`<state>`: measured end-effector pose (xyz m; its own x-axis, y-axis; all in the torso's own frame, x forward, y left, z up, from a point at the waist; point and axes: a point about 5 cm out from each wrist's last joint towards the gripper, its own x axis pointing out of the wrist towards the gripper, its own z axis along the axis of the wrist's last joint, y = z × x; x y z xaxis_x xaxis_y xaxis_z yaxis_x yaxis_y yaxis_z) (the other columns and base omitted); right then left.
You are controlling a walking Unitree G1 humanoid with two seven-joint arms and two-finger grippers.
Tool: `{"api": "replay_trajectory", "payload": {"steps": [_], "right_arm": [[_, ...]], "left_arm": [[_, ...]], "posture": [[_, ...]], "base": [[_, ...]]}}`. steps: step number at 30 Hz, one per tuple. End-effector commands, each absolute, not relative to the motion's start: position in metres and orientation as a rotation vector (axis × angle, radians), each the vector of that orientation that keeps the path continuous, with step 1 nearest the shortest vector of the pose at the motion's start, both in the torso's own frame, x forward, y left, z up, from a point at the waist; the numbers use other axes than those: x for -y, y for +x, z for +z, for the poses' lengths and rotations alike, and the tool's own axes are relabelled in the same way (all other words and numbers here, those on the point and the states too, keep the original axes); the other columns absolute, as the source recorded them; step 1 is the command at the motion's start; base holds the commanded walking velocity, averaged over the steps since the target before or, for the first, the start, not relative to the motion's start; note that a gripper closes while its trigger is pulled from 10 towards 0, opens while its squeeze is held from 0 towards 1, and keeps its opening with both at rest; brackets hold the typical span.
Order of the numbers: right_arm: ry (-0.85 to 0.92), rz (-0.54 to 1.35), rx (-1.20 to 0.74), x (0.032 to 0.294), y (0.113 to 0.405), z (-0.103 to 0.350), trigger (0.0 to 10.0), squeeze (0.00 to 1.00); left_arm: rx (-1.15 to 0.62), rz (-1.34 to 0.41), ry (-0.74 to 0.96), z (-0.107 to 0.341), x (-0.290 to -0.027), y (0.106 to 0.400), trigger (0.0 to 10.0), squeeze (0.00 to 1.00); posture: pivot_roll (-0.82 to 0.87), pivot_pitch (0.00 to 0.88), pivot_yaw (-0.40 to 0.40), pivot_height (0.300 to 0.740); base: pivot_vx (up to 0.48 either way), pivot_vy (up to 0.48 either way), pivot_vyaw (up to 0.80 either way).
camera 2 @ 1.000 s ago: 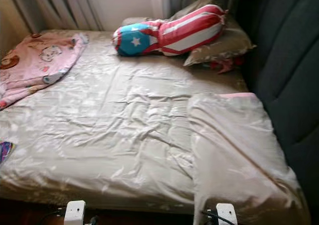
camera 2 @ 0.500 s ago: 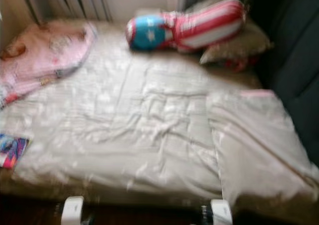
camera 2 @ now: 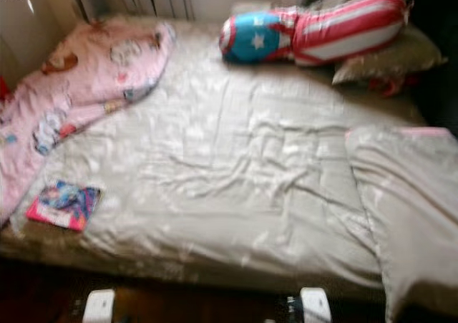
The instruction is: Clean up the room
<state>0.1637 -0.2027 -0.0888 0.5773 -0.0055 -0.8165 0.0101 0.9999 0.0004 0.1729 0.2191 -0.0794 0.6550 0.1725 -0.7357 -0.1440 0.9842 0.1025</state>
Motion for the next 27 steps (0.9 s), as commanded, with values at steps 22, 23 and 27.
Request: {"api": "replay_trajectory", "payload": {"steps": [22, 23, 27], "right_arm": [[-0.017, -0.013, -0.992, 0.2106, 0.1532, -0.0919, 10.0, 0.00], [-0.019, -0.012, -0.992, 0.2107, 0.1532, -0.0919, 10.0, 0.00], [-0.021, -0.011, -0.993, 0.2112, 0.1530, -0.0919, 10.0, 0.00]], "left_arm": [[-0.863, 0.176, 0.009, -0.0842, -0.2117, 0.1665, 10.0, 0.00], [-0.863, 0.176, 0.008, -0.0841, -0.2116, 0.1666, 10.0, 0.00], [-0.864, 0.177, 0.007, -0.0842, -0.2114, 0.1666, 10.0, 0.00]], "posture": [[-0.10, 0.181, 0.010, 0.740], [-0.10, 0.180, 0.010, 0.740], [-0.10, 0.180, 0.009, 0.740]], "base": [[0.000, 0.476, 0.00], [0.000, 0.476, 0.00], [0.000, 0.476, 0.00]]}}
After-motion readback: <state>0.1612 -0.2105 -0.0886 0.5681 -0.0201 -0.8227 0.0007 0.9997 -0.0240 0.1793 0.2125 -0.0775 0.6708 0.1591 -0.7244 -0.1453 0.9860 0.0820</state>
